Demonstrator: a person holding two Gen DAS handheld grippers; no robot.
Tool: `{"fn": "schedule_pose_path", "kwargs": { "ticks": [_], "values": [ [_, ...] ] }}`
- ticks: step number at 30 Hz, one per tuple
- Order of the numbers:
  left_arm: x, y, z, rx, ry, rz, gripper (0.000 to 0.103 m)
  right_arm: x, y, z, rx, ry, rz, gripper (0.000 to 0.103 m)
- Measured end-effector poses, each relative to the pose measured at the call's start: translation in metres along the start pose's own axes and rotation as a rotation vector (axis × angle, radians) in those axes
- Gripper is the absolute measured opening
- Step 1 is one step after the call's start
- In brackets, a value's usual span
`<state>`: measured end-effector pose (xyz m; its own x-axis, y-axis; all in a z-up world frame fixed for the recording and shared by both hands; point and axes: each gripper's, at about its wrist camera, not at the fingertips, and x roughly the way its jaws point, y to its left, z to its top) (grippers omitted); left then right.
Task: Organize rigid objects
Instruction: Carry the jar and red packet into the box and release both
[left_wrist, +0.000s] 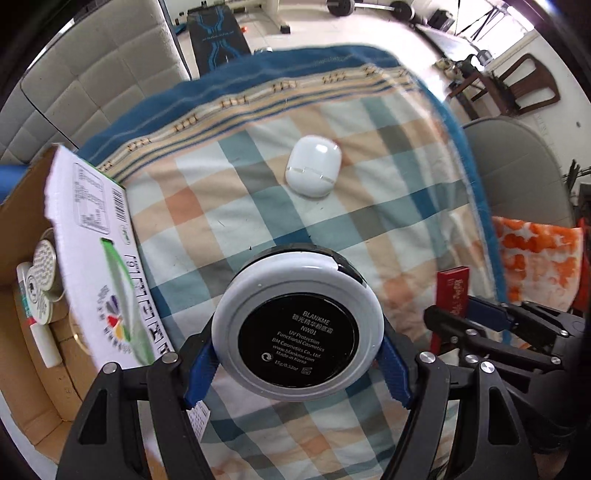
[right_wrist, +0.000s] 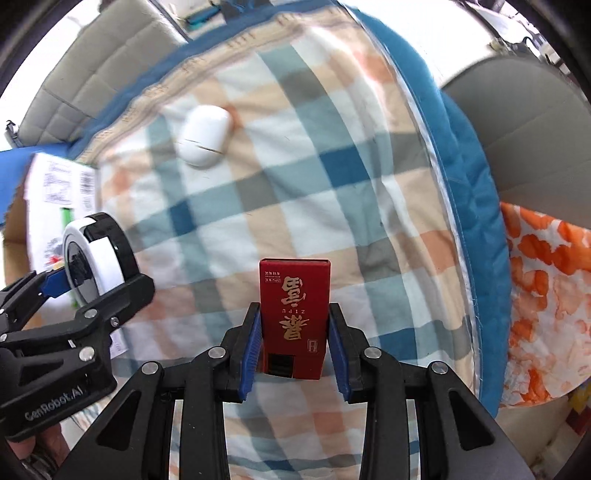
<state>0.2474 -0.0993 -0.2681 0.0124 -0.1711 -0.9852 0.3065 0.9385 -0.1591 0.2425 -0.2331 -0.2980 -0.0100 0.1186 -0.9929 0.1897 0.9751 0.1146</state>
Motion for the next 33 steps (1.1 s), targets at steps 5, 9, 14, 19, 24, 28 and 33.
{"fn": "schedule_pose_path", "kwargs": {
  "ticks": [5,9,14,19,24,28,33],
  "values": [
    [-0.052,0.024,-0.007,-0.036,-0.100,-0.051,0.073,-0.035,0.016,-0.003,-0.041,-0.068,0.058,0.036],
    [-0.086,0.061,-0.006,-0.068,-0.165,-0.072,0.073,-0.068,0.049,-0.005,-0.113,-0.110,0.087,0.036],
    [-0.127,0.110,-0.031,-0.135,-0.240,-0.051,0.073,-0.086,0.108,-0.018,-0.204,-0.127,0.148,0.036],
    [-0.147,0.181,-0.057,-0.228,-0.257,0.023,0.073,-0.078,0.183,-0.027,-0.293,-0.103,0.199,0.036],
    [-0.133,0.261,-0.076,-0.314,-0.188,0.103,0.073,-0.041,0.259,-0.031,-0.347,-0.033,0.223,0.036],
    [-0.097,0.320,-0.077,-0.371,-0.082,0.143,0.073,0.017,0.313,-0.026,-0.343,0.066,0.219,0.036],
    [-0.052,0.369,-0.065,-0.385,0.027,0.168,0.073,0.084,0.355,-0.015,-0.322,0.131,0.156,0.036]
  ]
}}
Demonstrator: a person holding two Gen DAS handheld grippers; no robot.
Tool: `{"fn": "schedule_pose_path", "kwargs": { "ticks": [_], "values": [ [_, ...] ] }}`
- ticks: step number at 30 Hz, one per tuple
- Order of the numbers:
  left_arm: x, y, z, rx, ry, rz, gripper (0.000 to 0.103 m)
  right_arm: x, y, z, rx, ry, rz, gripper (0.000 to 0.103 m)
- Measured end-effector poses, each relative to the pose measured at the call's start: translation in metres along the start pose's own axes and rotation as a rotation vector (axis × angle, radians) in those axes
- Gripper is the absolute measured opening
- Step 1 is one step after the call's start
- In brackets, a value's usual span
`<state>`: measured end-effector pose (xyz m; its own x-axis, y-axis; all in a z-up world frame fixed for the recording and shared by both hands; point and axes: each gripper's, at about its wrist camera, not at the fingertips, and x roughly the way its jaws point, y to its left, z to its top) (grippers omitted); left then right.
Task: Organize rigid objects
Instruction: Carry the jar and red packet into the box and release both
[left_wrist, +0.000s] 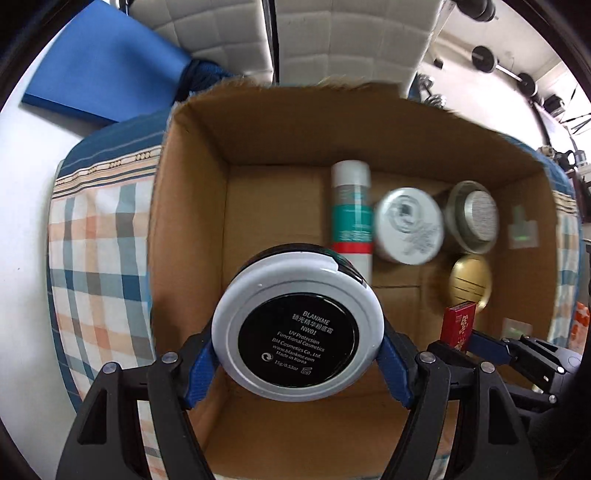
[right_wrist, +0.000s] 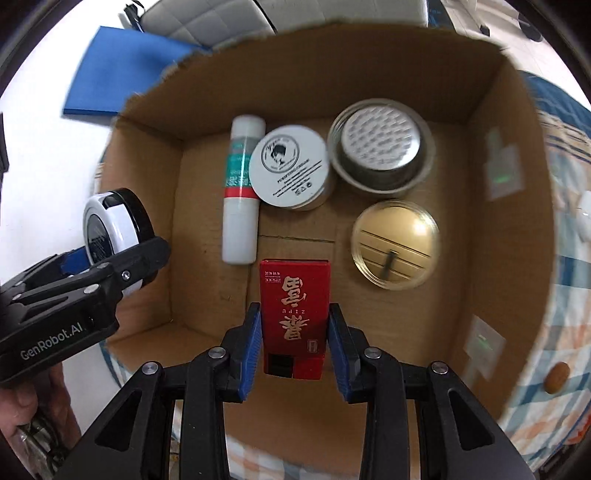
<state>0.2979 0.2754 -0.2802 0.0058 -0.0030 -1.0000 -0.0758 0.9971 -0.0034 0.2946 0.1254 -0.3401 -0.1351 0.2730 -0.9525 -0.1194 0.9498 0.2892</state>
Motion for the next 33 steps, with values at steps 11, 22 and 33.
{"fn": "schedule_pose_path", "kwargs": {
  "ticks": [11,22,33],
  "values": [
    [0.046,-0.012,0.048,0.119,0.058,0.162,0.073,0.047,0.000,0.034,0.096,0.033,-0.059,0.037],
    [0.053,-0.011,0.053,0.124,0.134,0.069,0.081,0.050,-0.010,0.041,0.120,0.040,-0.054,0.038],
    [-0.002,-0.002,0.032,0.067,0.032,0.020,0.103,0.020,-0.007,0.029,0.090,0.013,-0.062,0.084]
  ]
}}
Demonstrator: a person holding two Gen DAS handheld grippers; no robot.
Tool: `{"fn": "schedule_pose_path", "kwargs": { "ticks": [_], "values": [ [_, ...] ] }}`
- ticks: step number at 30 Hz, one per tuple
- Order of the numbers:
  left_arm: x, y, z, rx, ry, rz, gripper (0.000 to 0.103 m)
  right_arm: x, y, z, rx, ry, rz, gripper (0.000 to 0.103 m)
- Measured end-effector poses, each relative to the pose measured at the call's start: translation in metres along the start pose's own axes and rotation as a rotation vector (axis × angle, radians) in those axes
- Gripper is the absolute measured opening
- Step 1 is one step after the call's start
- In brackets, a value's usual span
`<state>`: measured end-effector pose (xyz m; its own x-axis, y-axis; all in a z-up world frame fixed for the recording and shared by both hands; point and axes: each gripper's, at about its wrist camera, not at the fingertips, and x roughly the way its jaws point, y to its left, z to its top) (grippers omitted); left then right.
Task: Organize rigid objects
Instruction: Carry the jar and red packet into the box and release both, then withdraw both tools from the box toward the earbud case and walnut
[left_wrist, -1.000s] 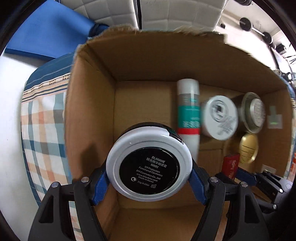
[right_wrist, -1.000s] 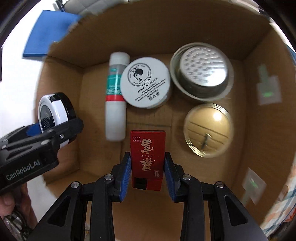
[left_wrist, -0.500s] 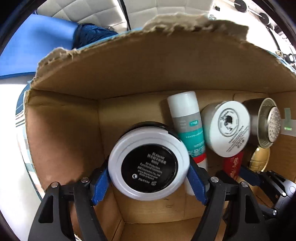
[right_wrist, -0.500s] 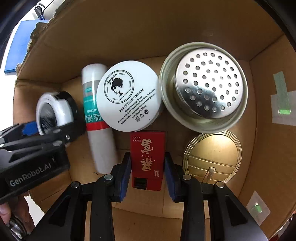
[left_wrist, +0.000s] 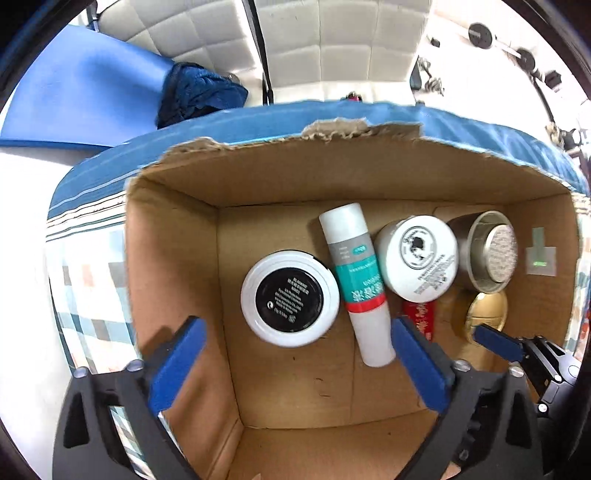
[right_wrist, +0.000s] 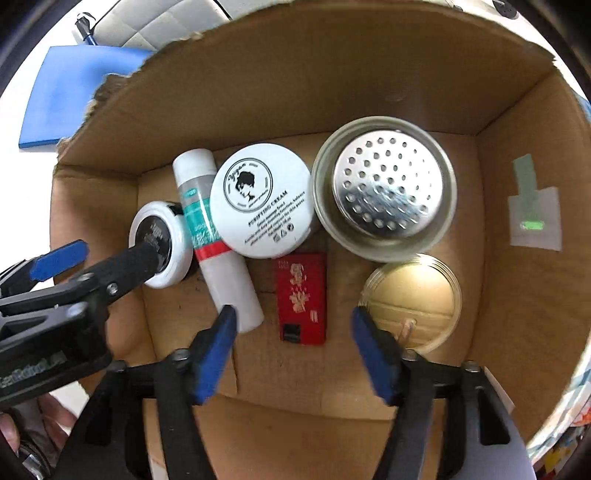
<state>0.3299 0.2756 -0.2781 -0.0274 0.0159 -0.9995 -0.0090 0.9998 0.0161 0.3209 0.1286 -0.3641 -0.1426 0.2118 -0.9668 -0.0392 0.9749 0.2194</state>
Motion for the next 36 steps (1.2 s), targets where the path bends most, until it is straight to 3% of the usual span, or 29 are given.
{"fn": "schedule_pose_path", "kwargs": {
  "ticks": [1,3,9,16,21,28,36],
  "values": [
    [-0.004,-0.001,-0.004,-0.005,-0.019,-0.008,0.103,-0.004,-0.001,-0.004,0.001,-0.007,-0.010,0.092],
    [-0.011,0.002,-0.017,-0.021,-0.050,-0.010,0.103,-0.009,0.002,-0.017,-0.006,-0.017,-0.046,0.095],
    [-0.037,0.006,-0.045,-0.094,-0.129,-0.037,0.103,-0.038,0.005,-0.041,-0.044,-0.072,-0.105,0.099],
    [-0.070,0.005,-0.083,-0.123,-0.215,-0.070,0.103,-0.083,0.002,-0.076,-0.088,-0.166,-0.116,0.100],
    [-0.097,0.001,-0.115,-0.129,-0.280,-0.090,0.103,-0.124,0.008,-0.104,-0.142,-0.262,-0.172,0.100],
    [-0.134,-0.002,-0.158,-0.127,-0.363,-0.077,0.103,-0.164,0.016,-0.149,-0.175,-0.348,-0.174,0.103],
    [-0.173,-0.005,-0.192,-0.145,-0.435,-0.073,0.103,-0.203,0.013,-0.181,-0.158,-0.408,-0.120,0.103]
  ]
}}
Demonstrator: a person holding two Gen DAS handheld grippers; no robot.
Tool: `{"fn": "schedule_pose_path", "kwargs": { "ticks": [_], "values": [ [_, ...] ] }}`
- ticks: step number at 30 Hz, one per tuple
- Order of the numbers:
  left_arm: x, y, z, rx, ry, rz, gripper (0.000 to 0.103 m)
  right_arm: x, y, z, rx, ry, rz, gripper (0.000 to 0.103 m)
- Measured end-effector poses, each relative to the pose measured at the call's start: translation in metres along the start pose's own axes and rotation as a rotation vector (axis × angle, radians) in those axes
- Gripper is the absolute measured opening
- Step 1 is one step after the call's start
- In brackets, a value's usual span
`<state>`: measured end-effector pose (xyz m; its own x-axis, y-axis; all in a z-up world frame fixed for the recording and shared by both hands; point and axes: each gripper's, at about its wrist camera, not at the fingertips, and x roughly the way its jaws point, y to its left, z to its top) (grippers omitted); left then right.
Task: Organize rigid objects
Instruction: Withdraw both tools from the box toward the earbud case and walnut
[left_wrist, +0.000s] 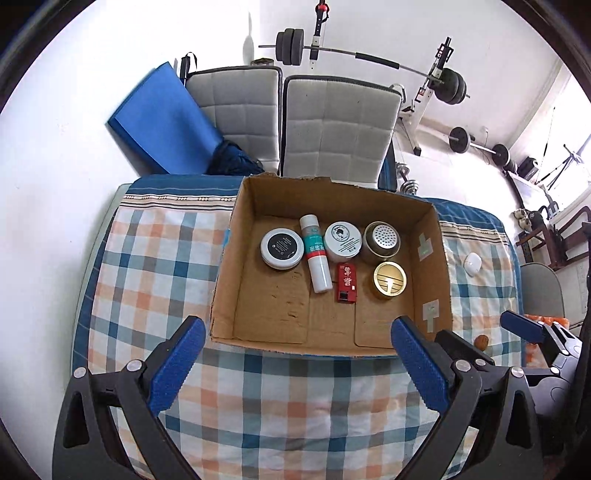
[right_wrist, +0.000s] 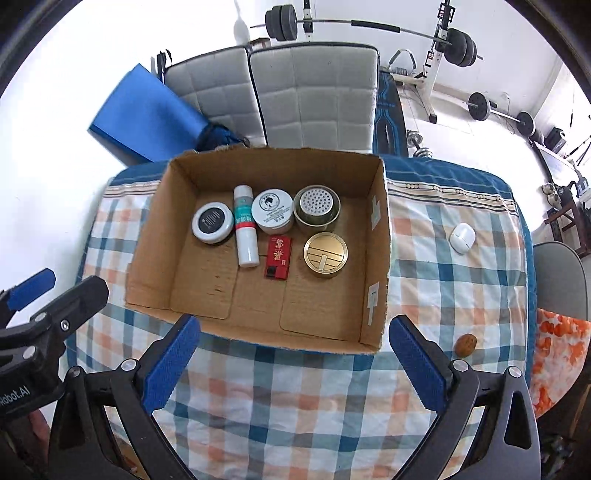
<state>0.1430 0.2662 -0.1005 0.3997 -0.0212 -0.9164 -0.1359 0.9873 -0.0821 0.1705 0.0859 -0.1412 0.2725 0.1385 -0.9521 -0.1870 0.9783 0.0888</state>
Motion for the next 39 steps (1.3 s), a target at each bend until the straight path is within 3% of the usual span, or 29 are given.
{"fn": "schedule_pose_path", "kwargs": {
  "ticks": [8,15,23,27,30,32,34,39],
  "values": [
    [-0.018,-0.007,-0.006,0.021,-0.022,0.049,0.103,-0.014,-0.005,-0.015,-0.002,0.015,0.050,0.103],
    [-0.017,-0.029,-0.002,0.034,-0.014,0.026,0.103,-0.013,-0.042,-0.017,0.057,0.023,0.054,0.103],
    [0.009,-0.109,0.009,0.138,0.021,-0.041,0.103,-0.001,-0.151,-0.021,0.247,0.038,-0.011,0.103],
    [0.038,-0.161,0.009,0.205,0.063,-0.076,0.103,0.028,-0.224,-0.036,0.373,0.092,-0.069,0.103],
    [0.066,-0.197,0.008,0.243,0.103,-0.079,0.103,0.064,-0.274,-0.051,0.472,0.166,-0.060,0.103],
    [0.085,-0.214,0.008,0.254,0.130,-0.081,0.103,0.091,-0.299,-0.059,0.525,0.216,-0.034,0.098],
    [0.102,-0.228,0.009,0.264,0.157,-0.082,0.103,0.116,-0.313,-0.065,0.547,0.254,-0.023,0.086],
    [0.136,-0.256,0.009,0.287,0.221,-0.066,0.103,0.171,-0.326,-0.080,0.582,0.365,0.023,0.065]
  ]
}}
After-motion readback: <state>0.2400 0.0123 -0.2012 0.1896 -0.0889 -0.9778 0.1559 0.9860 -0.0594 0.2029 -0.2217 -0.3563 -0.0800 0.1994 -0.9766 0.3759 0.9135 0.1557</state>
